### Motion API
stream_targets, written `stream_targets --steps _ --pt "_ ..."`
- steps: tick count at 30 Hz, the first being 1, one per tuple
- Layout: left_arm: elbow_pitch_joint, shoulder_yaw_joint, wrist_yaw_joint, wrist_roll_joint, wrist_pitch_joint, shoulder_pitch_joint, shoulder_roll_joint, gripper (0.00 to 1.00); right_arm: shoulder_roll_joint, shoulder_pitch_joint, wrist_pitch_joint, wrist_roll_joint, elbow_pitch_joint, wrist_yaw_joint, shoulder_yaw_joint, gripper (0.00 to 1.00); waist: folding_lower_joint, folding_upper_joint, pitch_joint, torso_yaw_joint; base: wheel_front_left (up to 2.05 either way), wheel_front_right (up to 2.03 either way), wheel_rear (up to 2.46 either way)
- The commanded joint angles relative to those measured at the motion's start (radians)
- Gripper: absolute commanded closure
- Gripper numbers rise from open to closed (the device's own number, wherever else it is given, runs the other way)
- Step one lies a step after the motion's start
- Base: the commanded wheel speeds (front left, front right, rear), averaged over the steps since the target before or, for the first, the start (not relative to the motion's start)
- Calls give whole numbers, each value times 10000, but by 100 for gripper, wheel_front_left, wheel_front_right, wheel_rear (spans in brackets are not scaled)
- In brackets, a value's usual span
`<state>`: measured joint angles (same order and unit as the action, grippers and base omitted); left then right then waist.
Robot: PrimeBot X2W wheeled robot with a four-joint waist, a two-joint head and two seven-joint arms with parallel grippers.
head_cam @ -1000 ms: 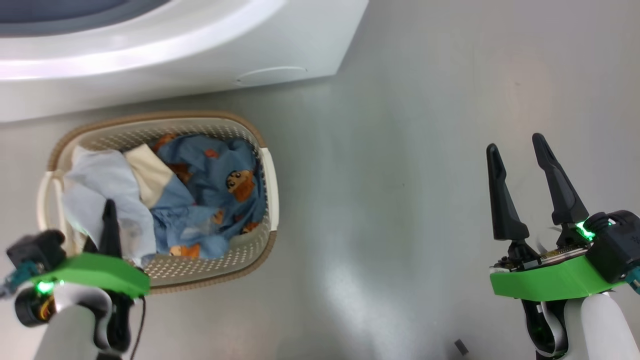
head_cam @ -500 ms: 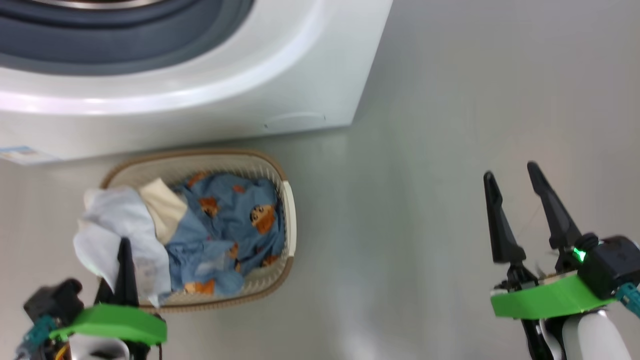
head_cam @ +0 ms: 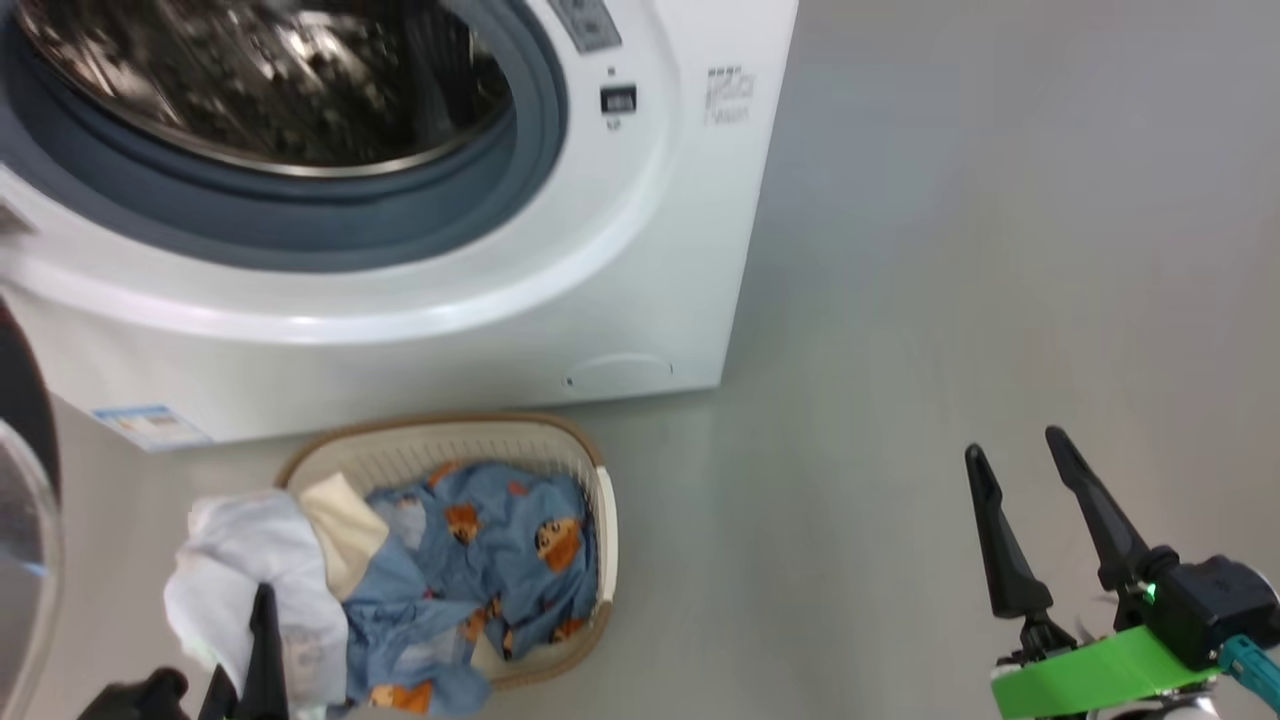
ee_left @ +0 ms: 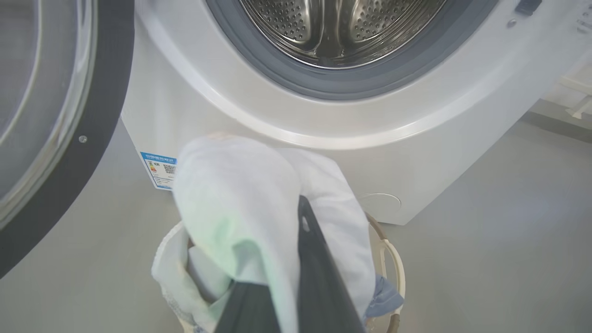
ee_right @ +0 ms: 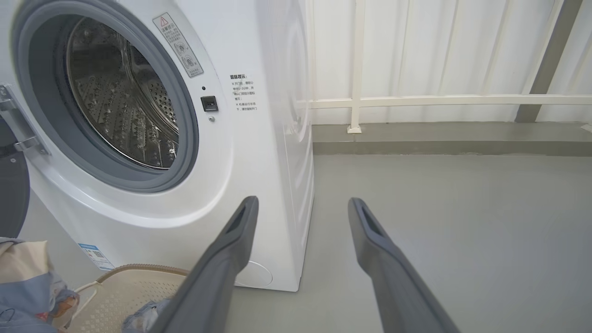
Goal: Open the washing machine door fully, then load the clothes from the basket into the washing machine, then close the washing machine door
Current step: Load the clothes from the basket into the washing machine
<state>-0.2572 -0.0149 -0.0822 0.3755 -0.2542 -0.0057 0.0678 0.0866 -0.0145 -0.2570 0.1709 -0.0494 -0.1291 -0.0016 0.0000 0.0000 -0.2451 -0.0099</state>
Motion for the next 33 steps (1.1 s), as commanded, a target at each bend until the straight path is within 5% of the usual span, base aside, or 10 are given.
stream_targets --steps 1,17,33 --pt "426 -433 113 -184 -76 176 80 100 125 164 -48 106 -186 -16 291 0 0 0 821 94 0 0 0" --pt "1464 -733 283 -674 -76 1424 -133 100 370 825 -48 320 -127 -16 309 0 0 0 2053 118 0 0 0" --pt "1737 -666 317 -706 -76 1557 -172 100 351 833 -48 334 -197 -16 353 0 0 0 2122 303 0 0 0"
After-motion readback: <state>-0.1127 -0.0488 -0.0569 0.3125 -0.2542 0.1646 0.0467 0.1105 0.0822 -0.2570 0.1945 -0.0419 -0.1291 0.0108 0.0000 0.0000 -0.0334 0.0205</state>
